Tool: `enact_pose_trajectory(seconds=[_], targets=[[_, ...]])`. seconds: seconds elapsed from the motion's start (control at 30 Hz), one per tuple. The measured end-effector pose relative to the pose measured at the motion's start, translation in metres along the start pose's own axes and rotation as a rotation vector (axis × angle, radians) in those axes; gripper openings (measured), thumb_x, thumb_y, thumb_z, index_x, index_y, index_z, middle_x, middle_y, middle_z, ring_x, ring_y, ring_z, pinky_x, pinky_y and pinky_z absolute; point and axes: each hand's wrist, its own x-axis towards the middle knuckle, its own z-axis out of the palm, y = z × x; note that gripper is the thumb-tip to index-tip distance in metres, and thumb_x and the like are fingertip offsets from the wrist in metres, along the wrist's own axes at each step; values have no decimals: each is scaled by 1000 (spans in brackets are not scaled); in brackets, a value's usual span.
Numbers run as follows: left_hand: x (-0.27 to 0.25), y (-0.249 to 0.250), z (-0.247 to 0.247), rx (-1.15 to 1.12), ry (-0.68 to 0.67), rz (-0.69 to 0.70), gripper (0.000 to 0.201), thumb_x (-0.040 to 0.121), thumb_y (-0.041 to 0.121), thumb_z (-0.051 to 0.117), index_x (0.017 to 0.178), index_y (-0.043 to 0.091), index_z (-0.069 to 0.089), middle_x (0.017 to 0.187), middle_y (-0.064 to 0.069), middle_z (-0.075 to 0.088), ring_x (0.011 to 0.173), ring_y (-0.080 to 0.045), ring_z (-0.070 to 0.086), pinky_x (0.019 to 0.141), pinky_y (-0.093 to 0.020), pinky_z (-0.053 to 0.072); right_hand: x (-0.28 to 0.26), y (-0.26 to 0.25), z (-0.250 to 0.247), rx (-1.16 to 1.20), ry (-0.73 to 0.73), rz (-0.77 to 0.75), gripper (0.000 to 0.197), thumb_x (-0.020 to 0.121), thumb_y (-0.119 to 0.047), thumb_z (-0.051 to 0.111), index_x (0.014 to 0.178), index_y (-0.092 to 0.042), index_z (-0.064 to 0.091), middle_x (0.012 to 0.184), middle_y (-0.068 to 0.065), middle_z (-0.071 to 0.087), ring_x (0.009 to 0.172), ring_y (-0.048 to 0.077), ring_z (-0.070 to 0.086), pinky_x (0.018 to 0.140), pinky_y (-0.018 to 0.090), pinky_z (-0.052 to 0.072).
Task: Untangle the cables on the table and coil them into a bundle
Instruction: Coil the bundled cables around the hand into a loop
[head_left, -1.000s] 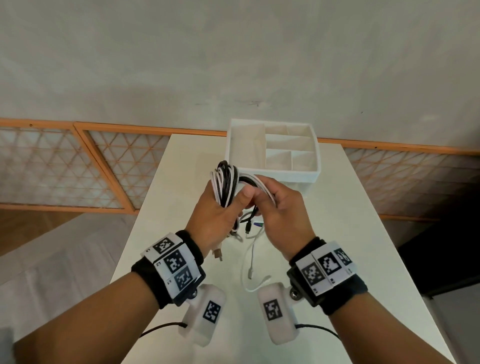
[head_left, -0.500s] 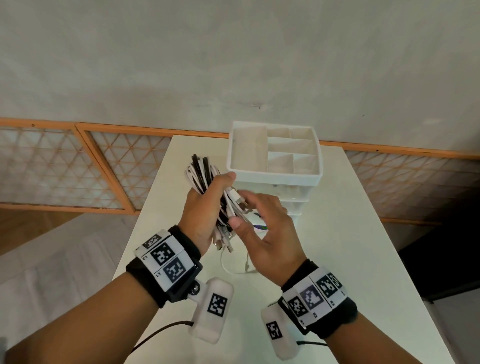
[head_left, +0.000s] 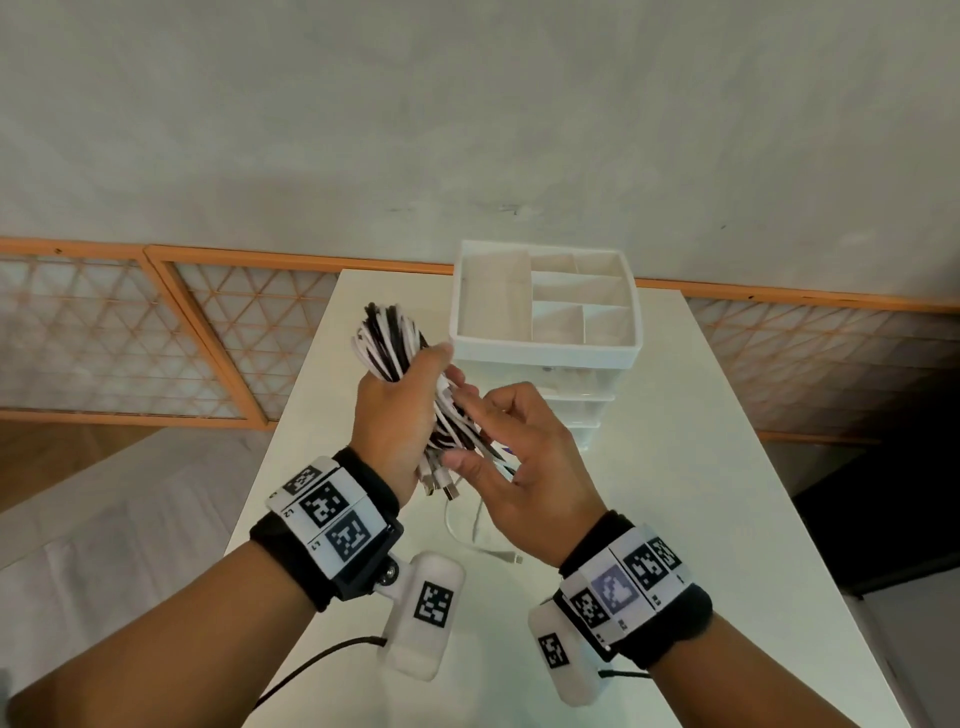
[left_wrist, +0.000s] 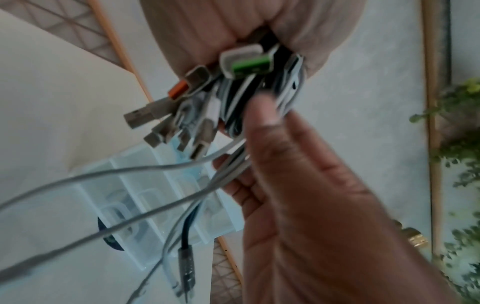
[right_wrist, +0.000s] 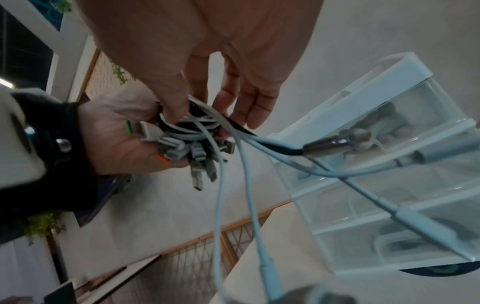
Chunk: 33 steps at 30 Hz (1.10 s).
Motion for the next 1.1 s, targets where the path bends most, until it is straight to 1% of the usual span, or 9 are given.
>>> enact_pose_trajectory(seconds=[0.13, 0.23, 0.33, 0.57, 0.63, 0.77, 0.87, 0.97, 1.1], targets=[[-2, -4, -1, 78, -59, 68, 45, 81, 27, 78, 98, -11, 60, 83, -25, 67, 67, -27, 66, 59, -36, 56, -2, 9, 4, -58, 25, -19, 32, 88, -14, 73, 119, -10, 70, 101, 2, 53, 88, 13, 56, 76, 23, 50], [-1, -5, -2, 131, -41, 107, 23, 80, 18, 75, 86, -2, 65, 78, -21, 69, 68, -30, 66, 66, -47, 58, -8, 9, 7, -38, 39, -34, 35, 88, -13, 73, 123, -12, 67, 104, 1, 53, 88, 9, 55, 78, 17, 48], [1, 2, -4, 21, -37, 62, 7, 86, 10, 64, 81, 5, 66, 74, -17, 68, 69, -29, 65, 67, -41, 55, -17, 10, 7, 55, -29, 135, 52, 87, -7, 71, 128, -33, 53, 96, -3, 57, 79, 10, 57, 76, 20, 51], [2, 12, -22, -133, -315, 25, 4, 79, 9, 62, 83, 10, 64, 76, -12, 61, 72, -30, 64, 74, -43, 53, -27, 32, -7, 162, -103, 448, 22, 87, -9, 53, 78, -24, 67, 67, 14, 61, 59, 16, 56, 63, 35, 49], [-3, 11, -23, -32, -440, 28, 8, 80, 8, 61, 87, 6, 64, 76, -16, 62, 72, -32, 64, 75, -43, 53, -19, 34, -13, 194, -213, 527, 21, 75, -15, 54, 64, -24, 68, 65, 18, 57, 56, 17, 48, 60, 33, 43], [-14, 5, -15, 411, -629, 86, 19, 76, 10, 66, 89, -4, 63, 78, -23, 68, 76, -40, 68, 80, -47, 57, 3, 33, -29, -53, -553, 518, 31, 77, -5, 59, 62, -29, 73, 58, -10, 66, 55, -2, 53, 61, 15, 42], [-12, 5, -12, 413, -506, 148, 18, 75, 13, 67, 86, -1, 65, 78, -21, 69, 78, -41, 68, 80, -50, 56, 11, 27, -41, -151, -603, 467, 30, 81, -6, 66, 74, -35, 69, 59, -23, 62, 58, -4, 58, 58, 12, 41], [-6, 10, -10, 247, -360, 197, 15, 76, 11, 64, 86, 1, 65, 78, -23, 67, 76, -36, 66, 74, -45, 54, 2, 19, -32, -114, -620, 443, 42, 78, -38, 79, 117, -39, 63, 98, -17, 60, 81, 6, 63, 77, 23, 51], [-5, 13, -3, 171, -285, 243, 5, 76, 13, 65, 81, 11, 67, 78, -22, 66, 75, -35, 65, 73, -55, 55, -2, 15, -4, 113, -406, 524, 24, 79, -52, 75, 96, -36, 68, 92, -8, 68, 76, 13, 63, 76, 30, 53]])
